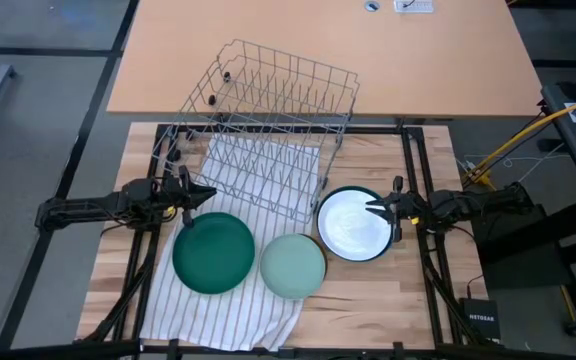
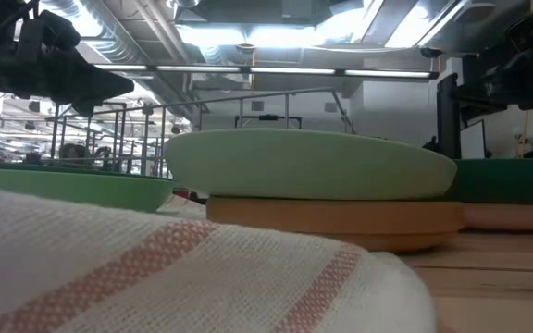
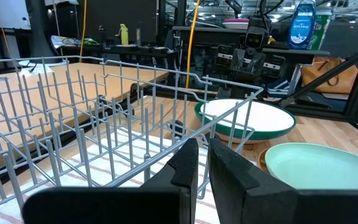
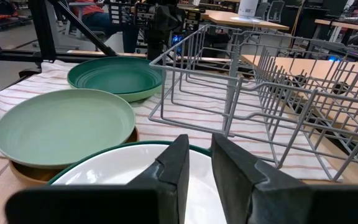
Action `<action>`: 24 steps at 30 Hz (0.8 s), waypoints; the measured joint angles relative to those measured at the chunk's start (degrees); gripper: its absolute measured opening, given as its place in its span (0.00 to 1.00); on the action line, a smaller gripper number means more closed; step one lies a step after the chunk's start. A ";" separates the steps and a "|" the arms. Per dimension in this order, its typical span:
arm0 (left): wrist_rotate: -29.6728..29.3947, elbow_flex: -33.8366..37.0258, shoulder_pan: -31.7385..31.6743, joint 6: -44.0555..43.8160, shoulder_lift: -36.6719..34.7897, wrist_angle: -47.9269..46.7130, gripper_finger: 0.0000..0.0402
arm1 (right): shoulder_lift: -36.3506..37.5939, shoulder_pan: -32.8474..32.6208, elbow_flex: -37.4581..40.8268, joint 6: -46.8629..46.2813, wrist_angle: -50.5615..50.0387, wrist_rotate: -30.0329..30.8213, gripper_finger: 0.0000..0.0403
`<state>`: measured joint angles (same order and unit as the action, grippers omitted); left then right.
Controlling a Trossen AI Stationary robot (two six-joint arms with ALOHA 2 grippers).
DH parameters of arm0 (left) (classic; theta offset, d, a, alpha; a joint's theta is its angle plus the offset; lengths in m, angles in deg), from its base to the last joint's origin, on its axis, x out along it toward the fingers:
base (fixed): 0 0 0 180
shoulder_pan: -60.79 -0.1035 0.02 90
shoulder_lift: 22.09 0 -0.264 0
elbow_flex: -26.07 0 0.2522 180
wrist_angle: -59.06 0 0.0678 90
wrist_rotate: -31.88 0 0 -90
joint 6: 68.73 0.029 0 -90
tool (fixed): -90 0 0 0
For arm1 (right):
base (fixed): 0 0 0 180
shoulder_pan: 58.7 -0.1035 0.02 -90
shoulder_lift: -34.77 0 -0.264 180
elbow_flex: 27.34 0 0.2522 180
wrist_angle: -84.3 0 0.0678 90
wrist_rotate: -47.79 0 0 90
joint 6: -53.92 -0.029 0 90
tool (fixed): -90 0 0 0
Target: Sort dishes
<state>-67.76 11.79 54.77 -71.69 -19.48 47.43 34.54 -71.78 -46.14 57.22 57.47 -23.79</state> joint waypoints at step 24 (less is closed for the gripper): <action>0.00 0.00 0.00 0.57 0.00 0.02 0.07 | 0.00 0.00 0.01 -0.01 0.00 0.00 0.18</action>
<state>-67.77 11.79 54.77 -71.12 -19.47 47.45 34.54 -71.78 -46.13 57.21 57.47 -23.80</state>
